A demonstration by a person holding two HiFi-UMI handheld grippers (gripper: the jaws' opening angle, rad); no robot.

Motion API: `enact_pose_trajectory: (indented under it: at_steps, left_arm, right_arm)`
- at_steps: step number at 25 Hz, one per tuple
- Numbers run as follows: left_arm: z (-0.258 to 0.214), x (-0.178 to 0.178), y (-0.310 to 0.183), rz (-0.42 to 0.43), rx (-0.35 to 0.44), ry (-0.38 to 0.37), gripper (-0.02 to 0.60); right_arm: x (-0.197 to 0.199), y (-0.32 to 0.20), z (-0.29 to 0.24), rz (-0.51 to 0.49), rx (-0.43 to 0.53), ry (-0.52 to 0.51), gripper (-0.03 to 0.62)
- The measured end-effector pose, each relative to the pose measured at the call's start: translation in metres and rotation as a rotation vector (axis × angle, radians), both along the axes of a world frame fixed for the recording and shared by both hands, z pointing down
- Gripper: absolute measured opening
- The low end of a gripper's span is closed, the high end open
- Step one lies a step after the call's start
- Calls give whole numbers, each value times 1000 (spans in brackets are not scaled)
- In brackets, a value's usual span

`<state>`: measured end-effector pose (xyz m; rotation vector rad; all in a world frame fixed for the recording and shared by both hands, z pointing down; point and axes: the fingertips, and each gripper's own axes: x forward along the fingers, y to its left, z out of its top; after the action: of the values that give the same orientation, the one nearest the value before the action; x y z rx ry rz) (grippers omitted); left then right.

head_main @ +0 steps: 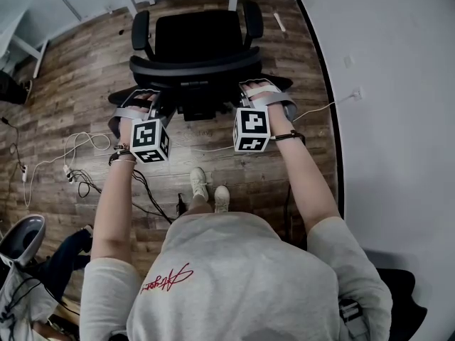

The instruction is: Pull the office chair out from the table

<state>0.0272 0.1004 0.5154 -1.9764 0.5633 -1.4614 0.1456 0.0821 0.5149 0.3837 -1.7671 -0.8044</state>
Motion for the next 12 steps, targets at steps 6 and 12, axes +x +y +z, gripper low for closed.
enact_pose_trajectory:
  at_steps: [6, 12]
  left_arm:
    - [-2, 6, 10, -2, 6, 1, 107]
    - [-2, 6, 11, -7, -4, 2, 107]
  right_arm:
    - [5, 9, -2, -7, 1, 0, 87]
    - [5, 10, -3, -9, -3, 1, 87]
